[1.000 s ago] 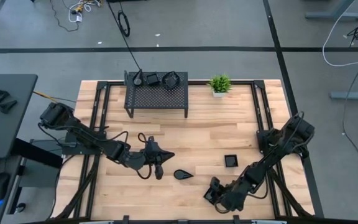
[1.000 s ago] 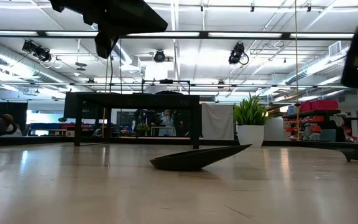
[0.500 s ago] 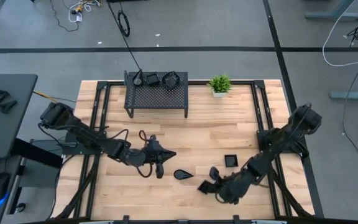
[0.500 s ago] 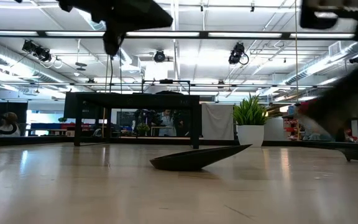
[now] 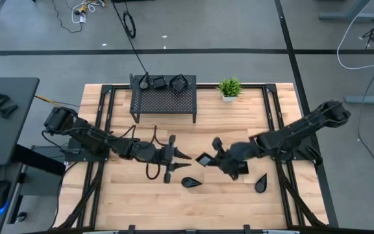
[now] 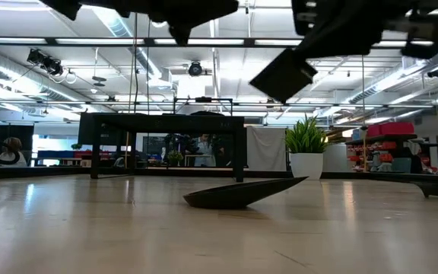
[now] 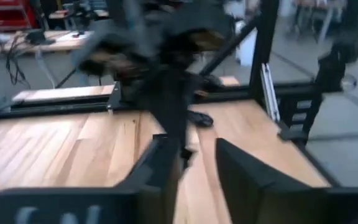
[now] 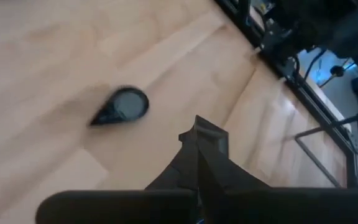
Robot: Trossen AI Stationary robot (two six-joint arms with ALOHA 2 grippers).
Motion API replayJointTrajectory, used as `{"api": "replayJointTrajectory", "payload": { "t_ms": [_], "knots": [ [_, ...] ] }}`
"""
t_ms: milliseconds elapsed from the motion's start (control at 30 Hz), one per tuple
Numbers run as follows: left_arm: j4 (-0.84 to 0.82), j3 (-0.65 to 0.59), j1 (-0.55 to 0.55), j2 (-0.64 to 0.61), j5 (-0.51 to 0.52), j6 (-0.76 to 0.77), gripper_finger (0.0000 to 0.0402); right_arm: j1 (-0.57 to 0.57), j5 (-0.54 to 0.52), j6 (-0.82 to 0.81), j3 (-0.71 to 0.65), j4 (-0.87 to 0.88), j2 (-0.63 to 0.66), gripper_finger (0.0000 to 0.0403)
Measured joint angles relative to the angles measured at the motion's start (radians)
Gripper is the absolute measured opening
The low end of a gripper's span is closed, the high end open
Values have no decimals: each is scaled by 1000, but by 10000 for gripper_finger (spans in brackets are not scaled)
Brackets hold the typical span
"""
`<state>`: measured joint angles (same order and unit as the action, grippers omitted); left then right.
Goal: Pick & Place Mini shaped plates
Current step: Stack the black square plate on top of the square plate on the shelf
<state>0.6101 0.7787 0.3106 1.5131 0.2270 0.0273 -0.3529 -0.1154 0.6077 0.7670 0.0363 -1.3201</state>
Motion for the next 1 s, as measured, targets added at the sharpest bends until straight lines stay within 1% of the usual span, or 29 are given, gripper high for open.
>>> {"api": "replayJointTrajectory", "payload": {
  "t_ms": [100,167,200,300,367,433,500,667,767,1000],
  "knots": [
    [-12,51,-5,61,-20,-66,157,63,56,41,-1,-5,-1,2],
    [-55,104,-12,111,-18,-76,183,92,77,57,-1,-4,-2,2],
    [-105,127,-15,127,-6,-84,192,103,81,63,-1,-6,-2,2],
    [-235,200,-22,172,60,-110,204,121,82,75,0,-17,-2,2],
    [-307,235,-26,183,75,-124,203,125,84,85,0,-21,-2,2],
    [-353,267,-33,198,65,-130,195,125,84,86,0,-23,-2,2],
    [-402,271,-35,198,64,-128,184,124,90,86,0,-25,-2,2],
    [-441,274,-45,197,61,-129,148,124,109,84,0,-31,-2,2],
    [-439,274,-56,206,33,-125,120,124,109,84,0,-40,-2,2],
    [-439,274,-62,209,39,-126,41,124,109,83,0,-48,-2,2]
  ]
}}
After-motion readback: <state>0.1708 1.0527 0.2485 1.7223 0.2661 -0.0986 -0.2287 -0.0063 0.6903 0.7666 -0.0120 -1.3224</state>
